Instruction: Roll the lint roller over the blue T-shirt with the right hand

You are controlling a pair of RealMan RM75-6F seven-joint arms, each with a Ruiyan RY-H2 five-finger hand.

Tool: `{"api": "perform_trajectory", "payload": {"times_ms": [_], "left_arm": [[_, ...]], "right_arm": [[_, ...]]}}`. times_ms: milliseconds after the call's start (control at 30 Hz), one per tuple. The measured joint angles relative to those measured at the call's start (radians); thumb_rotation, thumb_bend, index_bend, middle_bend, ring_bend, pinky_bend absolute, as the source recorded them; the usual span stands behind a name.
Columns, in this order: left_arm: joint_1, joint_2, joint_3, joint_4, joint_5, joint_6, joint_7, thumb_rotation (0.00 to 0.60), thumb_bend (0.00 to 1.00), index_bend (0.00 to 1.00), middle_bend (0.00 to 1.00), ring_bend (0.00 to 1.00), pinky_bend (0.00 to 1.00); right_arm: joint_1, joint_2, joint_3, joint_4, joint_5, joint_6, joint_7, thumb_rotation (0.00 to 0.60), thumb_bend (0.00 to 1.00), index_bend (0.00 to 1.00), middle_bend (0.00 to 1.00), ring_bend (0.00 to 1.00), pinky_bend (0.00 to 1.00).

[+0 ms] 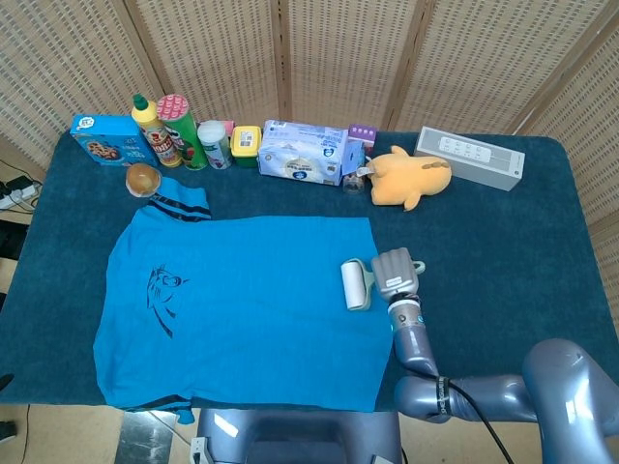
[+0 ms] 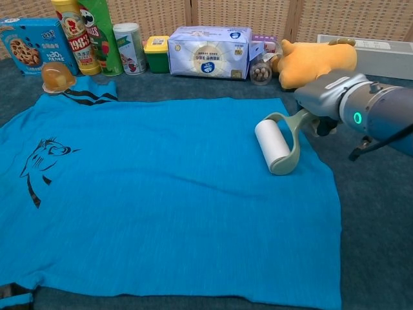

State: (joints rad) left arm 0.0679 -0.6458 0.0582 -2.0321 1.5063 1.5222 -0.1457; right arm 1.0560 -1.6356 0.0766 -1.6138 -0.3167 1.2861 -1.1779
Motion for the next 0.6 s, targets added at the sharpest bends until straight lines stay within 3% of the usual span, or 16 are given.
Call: {"api": "perform_trajectory", "payload": {"times_ms": [600], "left_arm": [[0.0,0.006,0.004,0.015,0.014,0.002,-0.027,0.6,0.08,0.0,0.0,0.0,0.0]], "right_arm": [[0.064,-0.18,0.115,-0.004,0.058,0.113,-0.149,0.6,1.0,0.59,0.74,0.67,0.95]]}}
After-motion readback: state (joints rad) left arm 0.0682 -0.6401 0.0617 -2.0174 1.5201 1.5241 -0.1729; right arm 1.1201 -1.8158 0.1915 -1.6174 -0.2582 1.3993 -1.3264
